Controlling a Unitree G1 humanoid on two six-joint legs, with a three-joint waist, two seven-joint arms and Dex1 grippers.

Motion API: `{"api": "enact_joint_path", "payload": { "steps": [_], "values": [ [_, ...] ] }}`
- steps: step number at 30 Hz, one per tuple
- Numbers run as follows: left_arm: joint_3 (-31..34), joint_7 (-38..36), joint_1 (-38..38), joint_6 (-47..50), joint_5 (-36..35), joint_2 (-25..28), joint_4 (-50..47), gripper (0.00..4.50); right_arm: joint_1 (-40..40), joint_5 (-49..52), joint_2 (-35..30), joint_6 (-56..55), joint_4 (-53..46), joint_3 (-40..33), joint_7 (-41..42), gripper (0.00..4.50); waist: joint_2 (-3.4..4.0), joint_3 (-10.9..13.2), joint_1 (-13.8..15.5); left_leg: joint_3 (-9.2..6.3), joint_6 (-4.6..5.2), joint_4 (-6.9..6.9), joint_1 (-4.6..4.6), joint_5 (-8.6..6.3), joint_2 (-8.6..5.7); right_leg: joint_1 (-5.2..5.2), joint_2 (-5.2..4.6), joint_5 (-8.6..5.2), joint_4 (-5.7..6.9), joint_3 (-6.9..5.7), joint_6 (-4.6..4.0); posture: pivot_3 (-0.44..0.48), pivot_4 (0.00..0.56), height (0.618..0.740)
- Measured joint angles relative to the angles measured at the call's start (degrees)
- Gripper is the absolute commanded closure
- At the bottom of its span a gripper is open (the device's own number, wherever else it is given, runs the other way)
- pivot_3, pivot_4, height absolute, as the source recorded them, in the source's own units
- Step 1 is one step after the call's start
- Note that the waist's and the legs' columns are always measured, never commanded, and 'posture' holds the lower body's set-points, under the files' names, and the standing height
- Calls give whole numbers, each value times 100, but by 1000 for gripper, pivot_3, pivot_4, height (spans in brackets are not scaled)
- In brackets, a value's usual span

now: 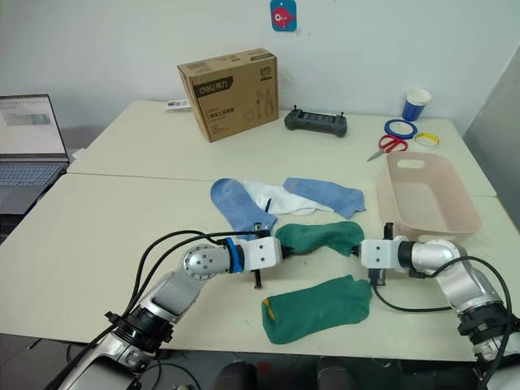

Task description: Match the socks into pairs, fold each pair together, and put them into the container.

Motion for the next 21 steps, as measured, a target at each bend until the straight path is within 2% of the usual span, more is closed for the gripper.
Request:
{"api": "enact_joint_path", "payload": {
  "steps": [3,7,8,9,12,15,18,21],
  "values": [
    [65,-3,76,-14,-12,75,-169,2702,153,292,-168,201,-219,-161,211,2510,1,0,-3,-1,0,0,0,0,0,1,0,0,-1,1,0,0,150,740],
    [440,-183,409,83,-307,499,-570,1446,467,831,-501,669,-599,-506,529,1164,2,-1,-7,-3,0,-3,0,0,2,0,-1,0,0,-1,0,0,150,740],
    [608,-233,530,149,-431,644,-675,1219,572,981,-611,816,-721,-601,652,1158,2,-1,-8,-4,0,-3,0,0,3,-1,0,-1,2,-3,0,0,150,740],
    [879,-336,700,410,-716,789,-859,1219,715,1234,-751,1099,-903,-729,808,1158,3,0,-7,-4,0,-3,0,0,4,-1,-1,-1,3,-5,-1,0,150,740],
    [1785,-721,1247,1734,-2197,1002,-1826,1219,988,2159,-800,2372,-1489,-1176,956,1158,3,0,-12,-4,-1,0,0,0,8,2,-5,-3,5,-9,0,0,150,740],
    [2237,-864,1670,3191,-3638,1113,-2672,1219,1156,3296,-737,4063,-2124,-1504,868,1158,5,-1,-8,-10,-1,2,8,0,7,20,-8,-15,1,-18,20,0,150,740],
    [2566,-757,2000,4729,-4874,1324,-3099,1219,1486,4078,-882,5411,-2519,-1695,874,1158,4,-1,-7,-22,-1,2,12,0,7,33,-8,-26,-8,-29,26,0,150,740],
    [2504,-578,2215,5276,-5117,1431,-3189,1219,1657,4406,-757,5967,-2664,-1776,744,1158,4,-1,-6,-24,-1,3,14,0,2,36,-7,-31,-10,-28,26,0,150,740]
  ]
}}
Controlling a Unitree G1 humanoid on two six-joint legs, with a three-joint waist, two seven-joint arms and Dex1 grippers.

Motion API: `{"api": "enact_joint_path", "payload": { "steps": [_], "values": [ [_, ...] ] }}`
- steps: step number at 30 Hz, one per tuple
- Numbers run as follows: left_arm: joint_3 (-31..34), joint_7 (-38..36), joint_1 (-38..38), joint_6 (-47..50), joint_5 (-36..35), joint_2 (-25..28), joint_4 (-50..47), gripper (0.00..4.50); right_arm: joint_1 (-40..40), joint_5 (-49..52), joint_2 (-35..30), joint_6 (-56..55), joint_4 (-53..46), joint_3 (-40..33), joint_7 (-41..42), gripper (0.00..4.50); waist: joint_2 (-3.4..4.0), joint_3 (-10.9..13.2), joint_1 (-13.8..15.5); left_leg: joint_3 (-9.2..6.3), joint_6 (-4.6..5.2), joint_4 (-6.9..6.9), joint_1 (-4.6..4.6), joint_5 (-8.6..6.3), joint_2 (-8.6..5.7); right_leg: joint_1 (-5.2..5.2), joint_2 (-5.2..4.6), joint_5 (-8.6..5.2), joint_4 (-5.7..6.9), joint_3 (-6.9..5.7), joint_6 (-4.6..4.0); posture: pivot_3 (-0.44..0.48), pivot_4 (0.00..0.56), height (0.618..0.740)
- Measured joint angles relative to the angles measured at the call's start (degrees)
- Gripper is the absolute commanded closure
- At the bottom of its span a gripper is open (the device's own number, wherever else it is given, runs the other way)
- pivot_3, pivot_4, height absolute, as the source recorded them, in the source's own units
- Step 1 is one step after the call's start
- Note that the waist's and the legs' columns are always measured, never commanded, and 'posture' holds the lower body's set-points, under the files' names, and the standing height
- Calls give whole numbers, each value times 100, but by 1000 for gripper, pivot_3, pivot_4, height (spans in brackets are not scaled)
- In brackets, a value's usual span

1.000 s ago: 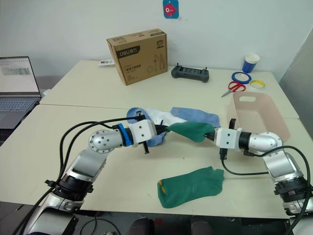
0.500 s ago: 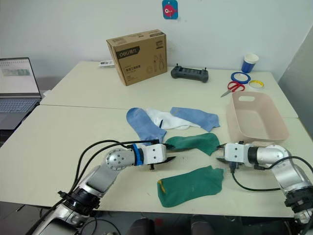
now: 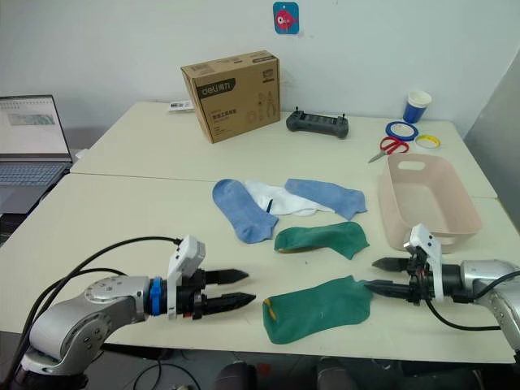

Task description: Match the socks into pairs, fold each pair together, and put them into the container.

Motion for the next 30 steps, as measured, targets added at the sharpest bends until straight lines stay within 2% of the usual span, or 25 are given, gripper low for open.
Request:
{"api": "enact_joint_path", "payload": {
  "steps": [3,9,14,16,20,25,26,27,30],
  "values": [
    [-221,345,37,339,-5,-27,-7,1219,-36,296,175,596,-102,-60,-312,1158,0,0,-13,1,0,-2,7,0,-2,2,1,0,0,5,0,0,150,740],
    [-630,733,86,562,-8,-310,-81,1219,80,318,175,876,-236,-33,-375,1158,-1,0,-1,1,0,-3,5,0,-2,1,2,-2,-2,4,-2,0,150,740],
    [-1034,864,10,229,364,-446,-20,1219,141,209,199,863,-243,61,-433,1158,9,-6,1,2,0,-3,7,0,-4,4,1,-2,-3,6,-4,0,150,740],
    [-1128,877,-66,157,428,-481,37,1603,181,192,261,850,-245,69,-496,1158,8,-7,2,2,0,-2,7,0,-4,4,1,-2,-5,5,-4,0,150,740],
    [-1139,902,-97,121,502,-523,117,2718,297,260,432,905,-255,24,-621,2088,7,-6,2,0,0,-4,6,-1,-4,3,1,-3,-5,5,-3,0,150,740],
    [-1138,859,-94,152,501,-417,176,4338,358,428,466,1143,-265,-202,-775,3900,7,-6,-8,0,0,-5,6,-1,-3,1,2,-3,-5,5,-5,0,150,740],
    [-1133,854,-95,153,499,-406,210,4500,368,463,465,1176,-284,-231,-781,4288,7,-6,-8,0,0,-5,6,-1,-3,1,2,-4,-5,4,-6,0,150,740],
    [-1126,853,-95,154,499,-405,249,4500,382,471,465,1200,-306,-231,-782,4476,6,-6,-8,-1,0,-5,6,-1,-3,1,3,-5,-5,5,-7,0,150,740],
    [-1124,823,-98,144,502,-397,264,4500,423,503,465,1256,-335,-232,-783,4476,6,-5,-6,1,0,-5,4,-1,-3,-1,2,-5,-5,6,-6,0,150,740]
  ]
}}
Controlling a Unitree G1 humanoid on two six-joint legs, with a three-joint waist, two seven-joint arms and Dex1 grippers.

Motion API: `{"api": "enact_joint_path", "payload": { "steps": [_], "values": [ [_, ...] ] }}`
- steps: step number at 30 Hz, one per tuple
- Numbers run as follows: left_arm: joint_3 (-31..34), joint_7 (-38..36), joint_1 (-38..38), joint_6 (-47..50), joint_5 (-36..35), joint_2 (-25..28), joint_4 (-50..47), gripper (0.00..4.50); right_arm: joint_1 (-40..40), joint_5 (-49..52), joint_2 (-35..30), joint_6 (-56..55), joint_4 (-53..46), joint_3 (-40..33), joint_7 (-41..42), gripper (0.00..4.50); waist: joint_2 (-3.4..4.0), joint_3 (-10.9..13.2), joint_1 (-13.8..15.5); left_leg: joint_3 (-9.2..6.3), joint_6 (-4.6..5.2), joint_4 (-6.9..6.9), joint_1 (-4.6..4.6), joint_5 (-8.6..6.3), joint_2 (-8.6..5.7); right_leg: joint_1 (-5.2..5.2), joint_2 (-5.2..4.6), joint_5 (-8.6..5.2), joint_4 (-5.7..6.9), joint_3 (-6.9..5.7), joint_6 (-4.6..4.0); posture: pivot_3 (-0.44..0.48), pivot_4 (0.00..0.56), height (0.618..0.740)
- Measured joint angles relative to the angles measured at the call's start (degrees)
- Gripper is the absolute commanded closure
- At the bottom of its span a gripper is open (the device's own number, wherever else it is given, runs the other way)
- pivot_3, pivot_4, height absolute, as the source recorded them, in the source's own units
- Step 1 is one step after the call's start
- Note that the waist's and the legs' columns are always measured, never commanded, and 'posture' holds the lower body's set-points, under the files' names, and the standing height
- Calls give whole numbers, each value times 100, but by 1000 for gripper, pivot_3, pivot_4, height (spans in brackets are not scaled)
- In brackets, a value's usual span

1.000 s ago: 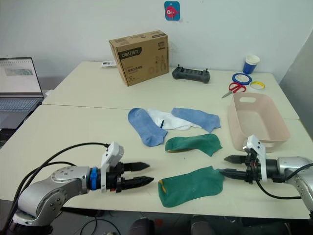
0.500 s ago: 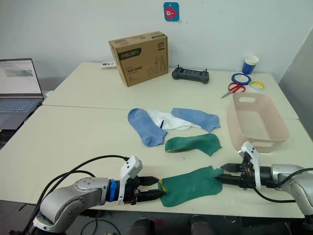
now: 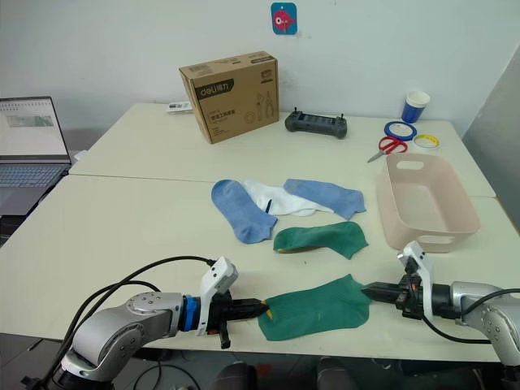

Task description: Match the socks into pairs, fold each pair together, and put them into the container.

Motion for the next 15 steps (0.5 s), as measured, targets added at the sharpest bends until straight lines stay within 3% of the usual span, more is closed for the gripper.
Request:
{"api": "enact_joint_path", "payload": {
  "steps": [6,11,15],
  "values": [
    [68,-95,-159,-50,2,129,147,4500,2,366,274,450,-160,-181,-352,4476,-1,1,-2,-3,0,-1,0,0,0,-2,2,0,0,-1,-1,0,150,740],
    [294,-503,-575,-118,39,746,395,4500,11,901,757,1039,-636,-289,-1014,4476,-4,2,0,-12,0,-3,-11,0,0,-16,5,0,1,-4,-2,0,150,740],
    [169,-820,-938,-262,270,905,781,4500,110,1156,1197,1330,-842,-351,-1632,4476,-4,2,5,-5,0,-3,-21,0,-1,-23,2,0,0,0,-1,0,150,740]
  ]
}}
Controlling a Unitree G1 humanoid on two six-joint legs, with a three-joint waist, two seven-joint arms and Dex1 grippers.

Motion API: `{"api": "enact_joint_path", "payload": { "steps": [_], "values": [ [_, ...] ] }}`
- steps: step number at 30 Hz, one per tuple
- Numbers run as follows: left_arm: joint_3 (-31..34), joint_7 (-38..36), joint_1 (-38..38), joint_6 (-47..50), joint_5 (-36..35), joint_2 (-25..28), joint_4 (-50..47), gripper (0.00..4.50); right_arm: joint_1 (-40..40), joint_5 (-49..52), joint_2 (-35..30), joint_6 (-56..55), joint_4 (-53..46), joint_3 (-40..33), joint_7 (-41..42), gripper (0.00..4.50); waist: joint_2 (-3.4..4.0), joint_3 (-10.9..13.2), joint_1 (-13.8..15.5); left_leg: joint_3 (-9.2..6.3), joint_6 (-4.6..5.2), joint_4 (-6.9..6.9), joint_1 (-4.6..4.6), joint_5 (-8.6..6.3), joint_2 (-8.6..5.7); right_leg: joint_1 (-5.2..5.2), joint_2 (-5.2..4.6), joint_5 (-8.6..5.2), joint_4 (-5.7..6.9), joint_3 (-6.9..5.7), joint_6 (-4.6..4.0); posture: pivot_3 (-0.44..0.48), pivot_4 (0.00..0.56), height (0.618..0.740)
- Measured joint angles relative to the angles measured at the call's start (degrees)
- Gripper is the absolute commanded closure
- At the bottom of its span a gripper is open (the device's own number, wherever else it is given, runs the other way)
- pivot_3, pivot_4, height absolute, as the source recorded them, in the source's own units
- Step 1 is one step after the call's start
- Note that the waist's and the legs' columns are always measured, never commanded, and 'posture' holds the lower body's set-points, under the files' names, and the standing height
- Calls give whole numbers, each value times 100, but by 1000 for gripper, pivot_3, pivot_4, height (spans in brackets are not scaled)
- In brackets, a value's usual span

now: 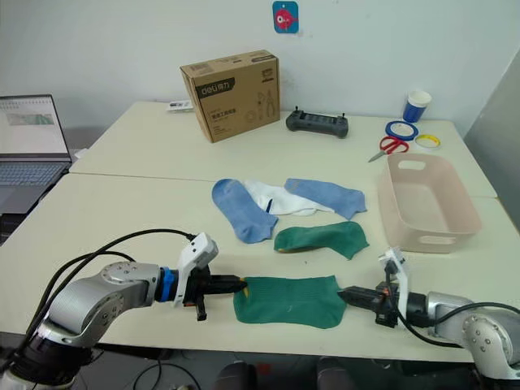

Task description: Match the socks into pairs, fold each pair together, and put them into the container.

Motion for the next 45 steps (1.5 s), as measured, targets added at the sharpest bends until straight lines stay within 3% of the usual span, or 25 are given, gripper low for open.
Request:
{"api": "enact_joint_path", "payload": {
  "steps": [11,15,17,19,23,26,29,34,39,45],
  "values": [
    [-544,-437,-477,-329,563,-60,495,4500,179,25,-54,-71,-36,-104,-436,4476,-1,0,-2,6,0,-6,-10,0,2,-19,1,1,2,4,1,0,150,740],
    [-523,-447,-436,-551,686,-127,590,3588,212,-40,-123,-225,-11,-119,-336,3474,-1,0,-1,4,0,-5,-10,0,2,-18,1,1,4,3,1,0,150,740],
    [-477,-350,-434,-619,712,-218,616,2908,215,-93,-201,-329,5,-113,-249,2718,-1,0,1,6,1,-4,-10,0,1,-18,0,1,4,4,1,0,150,740],
    [-300,-180,-416,-671,724,-289,699,2321,218,-218,-331,-511,47,-103,-138,2706,-1,0,-2,6,0,-3,-10,0,2,-18,0,2,4,5,1,0,150,740],
    [404,-14,-205,-700,605,-238,793,2321,315,-466,-787,-1004,20,-87,407,2706,0,2,-19,6,1,-8,-10,0,3,-23,3,1,5,5,1,0,150,740],
    [840,-240,204,-1218,518,-175,478,2321,286,-1077,-1170,-1984,-187,99,1068,2706,-1,2,-22,5,1,-11,-11,0,4,-23,2,0,1,2,1,0,150,740],
    [957,-529,385,-1685,349,-247,-32,2947,-21,-1987,-1235,-3220,-229,871,1632,3108,-5,5,-14,9,1,-8,-8,0,3,-22,0,0,1,3,0,0,150,740],
    [-50,-854,420,-2957,1152,-372,-446,4480,-672,-2937,-452,-4526,115,2212,2039,4500,-5,4,-3,17,0,-5,-6,0,2,-17,0,2,0,10,1,0,150,740],
    [-820,-840,475,-3571,2019,-487,2,4480,-900,-3712,-48,-5306,1128,2775,2102,4500,-5,4,6,15,0,-3,-7,0,2,-20,1,1,4,8,-1,0,150,740],
    [-946,-765,537,-4102,2420,-399,491,4480,-741,-4096,-336,-6067,1652,2689,2241,4500,-3,-1,8,18,0,-2,2,0,3,-10,-2,-2,4,9,-7,0,150,740]
  ]
}}
